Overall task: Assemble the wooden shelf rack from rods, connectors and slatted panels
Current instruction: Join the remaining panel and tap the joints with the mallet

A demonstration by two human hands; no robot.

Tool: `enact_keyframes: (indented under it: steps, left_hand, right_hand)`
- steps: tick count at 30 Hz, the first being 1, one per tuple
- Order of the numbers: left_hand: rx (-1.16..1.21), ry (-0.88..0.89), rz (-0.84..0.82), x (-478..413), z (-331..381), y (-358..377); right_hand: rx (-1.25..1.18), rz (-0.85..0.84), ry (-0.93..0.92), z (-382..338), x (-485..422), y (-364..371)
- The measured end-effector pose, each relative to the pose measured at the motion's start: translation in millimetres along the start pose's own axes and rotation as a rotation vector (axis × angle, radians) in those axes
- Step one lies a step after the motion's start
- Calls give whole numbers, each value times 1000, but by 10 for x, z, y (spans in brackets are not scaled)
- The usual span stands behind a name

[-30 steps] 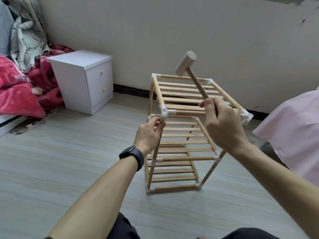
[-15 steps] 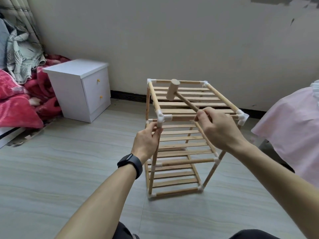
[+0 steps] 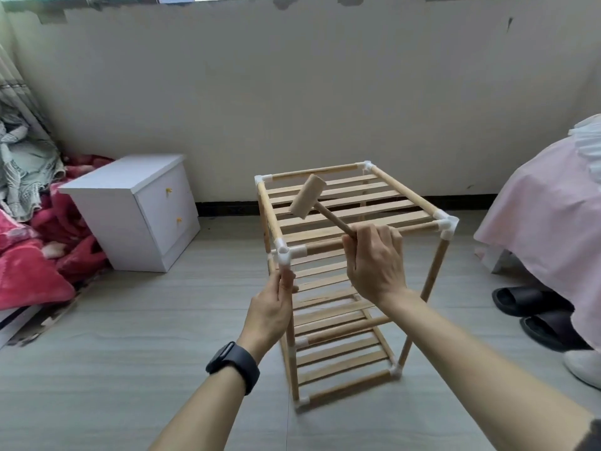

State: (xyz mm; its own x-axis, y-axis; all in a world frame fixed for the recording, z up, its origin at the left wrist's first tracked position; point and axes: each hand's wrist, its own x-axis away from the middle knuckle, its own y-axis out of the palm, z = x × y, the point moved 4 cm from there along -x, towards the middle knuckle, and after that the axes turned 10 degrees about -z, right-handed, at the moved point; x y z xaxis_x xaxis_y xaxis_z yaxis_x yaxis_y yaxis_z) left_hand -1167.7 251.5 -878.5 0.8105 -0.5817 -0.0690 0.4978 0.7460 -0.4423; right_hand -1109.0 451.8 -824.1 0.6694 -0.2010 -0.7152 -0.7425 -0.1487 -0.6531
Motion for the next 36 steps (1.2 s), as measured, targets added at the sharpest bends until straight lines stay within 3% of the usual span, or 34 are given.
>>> enact_keyframes:
  steps: [4,12,18,24,30,36]
  left_hand:
    - [-45,-18,-21,-44,-122,35]
    - [-42,68,50,-124,61,-75]
    - [-83,286,27,-314,685,-18]
    - [-97,220,-199,-515,902,415]
    - [-661,181,-173,-529,579,1193]
    - [-814,208,-294,-507,246,1871]
  right_hand:
    - [25,28,-96,58,-103,31]
    - [-274,-117,171,69,-425,-57]
    - [-523,6,332,458,-336,-395]
    - [-668,43,686,969,429,-194]
    - [-760,117,1145,1378,1574,439]
    - [-777,110,1359,1716,2382,780]
